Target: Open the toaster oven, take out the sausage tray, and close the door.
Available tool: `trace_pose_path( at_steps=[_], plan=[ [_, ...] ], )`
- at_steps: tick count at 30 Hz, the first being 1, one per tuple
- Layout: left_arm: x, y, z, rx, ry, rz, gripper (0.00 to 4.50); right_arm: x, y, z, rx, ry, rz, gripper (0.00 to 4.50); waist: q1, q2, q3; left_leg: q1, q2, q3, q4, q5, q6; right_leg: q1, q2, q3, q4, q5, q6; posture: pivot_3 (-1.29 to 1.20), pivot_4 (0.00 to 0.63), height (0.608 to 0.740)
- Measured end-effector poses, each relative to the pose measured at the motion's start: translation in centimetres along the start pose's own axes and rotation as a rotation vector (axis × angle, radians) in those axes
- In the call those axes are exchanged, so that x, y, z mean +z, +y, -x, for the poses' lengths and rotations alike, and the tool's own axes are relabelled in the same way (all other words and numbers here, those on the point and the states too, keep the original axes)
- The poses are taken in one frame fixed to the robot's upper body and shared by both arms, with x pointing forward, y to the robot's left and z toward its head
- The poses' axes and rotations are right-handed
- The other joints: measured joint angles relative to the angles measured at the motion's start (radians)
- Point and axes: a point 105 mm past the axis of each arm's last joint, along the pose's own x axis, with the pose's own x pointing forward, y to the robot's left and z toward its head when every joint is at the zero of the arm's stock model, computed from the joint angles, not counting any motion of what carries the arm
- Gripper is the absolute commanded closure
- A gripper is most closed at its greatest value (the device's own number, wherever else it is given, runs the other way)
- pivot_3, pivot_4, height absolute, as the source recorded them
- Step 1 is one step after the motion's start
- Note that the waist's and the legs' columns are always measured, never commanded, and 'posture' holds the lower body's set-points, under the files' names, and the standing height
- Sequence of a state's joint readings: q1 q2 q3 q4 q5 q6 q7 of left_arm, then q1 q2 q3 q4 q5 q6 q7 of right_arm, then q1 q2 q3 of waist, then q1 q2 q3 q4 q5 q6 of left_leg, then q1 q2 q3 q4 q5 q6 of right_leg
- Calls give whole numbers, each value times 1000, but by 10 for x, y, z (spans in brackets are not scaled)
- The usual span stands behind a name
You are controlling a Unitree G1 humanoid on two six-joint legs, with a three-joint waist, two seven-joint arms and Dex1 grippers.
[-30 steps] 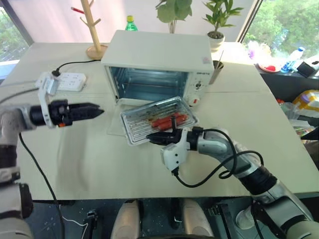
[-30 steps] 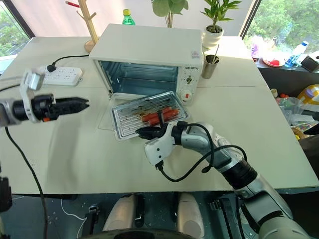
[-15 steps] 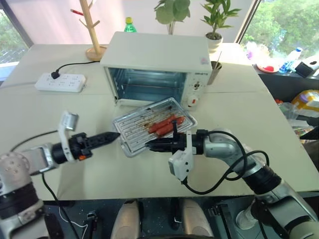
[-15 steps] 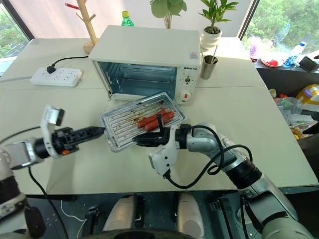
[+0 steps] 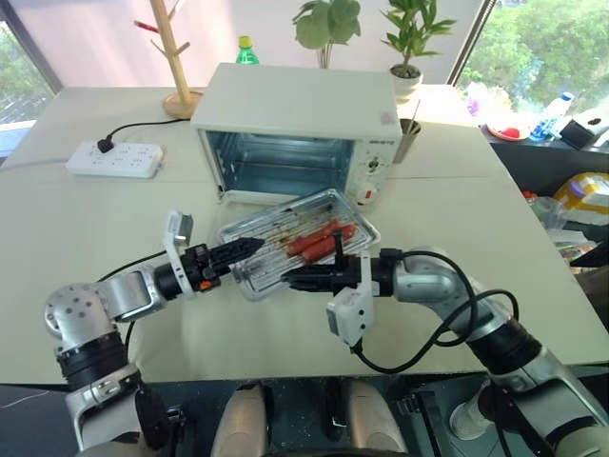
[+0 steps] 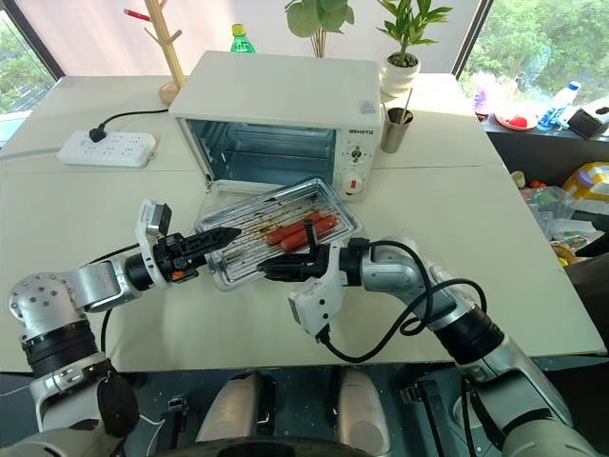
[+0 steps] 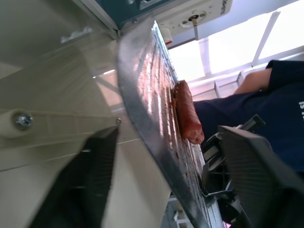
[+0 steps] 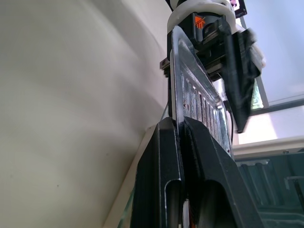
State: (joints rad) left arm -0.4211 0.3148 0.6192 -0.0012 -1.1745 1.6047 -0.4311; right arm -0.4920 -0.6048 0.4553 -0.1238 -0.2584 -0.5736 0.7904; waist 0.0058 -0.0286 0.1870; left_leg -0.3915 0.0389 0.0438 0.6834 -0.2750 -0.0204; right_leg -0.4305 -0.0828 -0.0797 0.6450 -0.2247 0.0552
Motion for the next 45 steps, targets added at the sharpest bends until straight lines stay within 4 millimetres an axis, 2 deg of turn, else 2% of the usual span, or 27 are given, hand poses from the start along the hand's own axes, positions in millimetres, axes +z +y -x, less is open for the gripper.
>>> trace_pose_path(
  at_steps=[3, 11, 14, 18, 25, 30, 33, 36, 40, 45],
  plan=[
    [0, -4, -3, -41, -1, 11, 4337, -2, 3, 1, 19, 13, 3, 4500, 1, 0, 0, 0, 0, 0, 0, 0, 0, 0, 0, 0, 0, 0, 0, 0, 150, 717],
    [-5, 1, -11, -52, -7, 81, 4424, -4, 9, 3, 57, 34, 13, 4500, 3, 0, 0, 0, 0, 0, 0, 0, 0, 0, -1, 0, 0, 0, 0, 0, 150, 717],
    [-7, 0, -13, -62, -8, 91, 4500, -6, 10, 5, 60, 41, -7, 3447, 3, 0, 0, 0, 0, 0, 0, 0, 0, 0, -1, 0, 0, 0, 0, 0, 150, 717],
    [-10, 5, -15, -35, -5, 121, 4500, -5, 4, 7, 36, 41, -14, 1596, 4, 0, 0, 0, 0, 0, 0, 0, 0, 0, -1, 0, 0, 0, 0, 0, 150, 717],
    [-18, 13, -8, -24, -45, 191, 4500, -1, 1, 11, 42, 32, -31, 1596, 4, 0, 0, 0, 0, 0, 0, 0, 0, 0, -1, 0, -1, 0, 0, 0, 150, 717],
    [-24, 13, 3, -20, -81, 230, 4500, 4, -2, 26, 35, 37, -127, 1596, 6, 0, 0, 0, 2, 0, -1, 0, 0, 0, -3, 0, -1, -1, -2, 0, 150, 717],
    [-29, 23, 23, 90, -121, 251, 4500, 8, -21, 47, -44, 58, -189, 1596, 5, 0, 0, 0, 2, 0, -1, 0, 0, 0, -5, 0, -2, -2, -3, 0, 150, 717],
    [-33, 22, 42, 143, -181, 262, 4500, 1, -28, 68, -97, 118, -307, 1596, 8, 0, 0, 0, 4, 0, -2, -1, 0, 1, -5, -1, -6, -4, -7, 0, 150, 717],
    [-42, 18, 68, 199, -283, 244, 4500, -10, -17, 84, -146, 175, -521, 1596, 8, 1, 1, -1, 4, 0, -3, -1, 0, 2, -5, -2, -11, -4, -9, 0, 150, 717],
    [-52, 8, 97, 237, -398, 216, 4500, -27, -5, 99, -184, 249, -667, 1596, 8, 1, 1, -1, 4, 1, -4, -2, 1, 2, -5, -3, -14, -4, -9, 0, 150, 717]
  ],
)
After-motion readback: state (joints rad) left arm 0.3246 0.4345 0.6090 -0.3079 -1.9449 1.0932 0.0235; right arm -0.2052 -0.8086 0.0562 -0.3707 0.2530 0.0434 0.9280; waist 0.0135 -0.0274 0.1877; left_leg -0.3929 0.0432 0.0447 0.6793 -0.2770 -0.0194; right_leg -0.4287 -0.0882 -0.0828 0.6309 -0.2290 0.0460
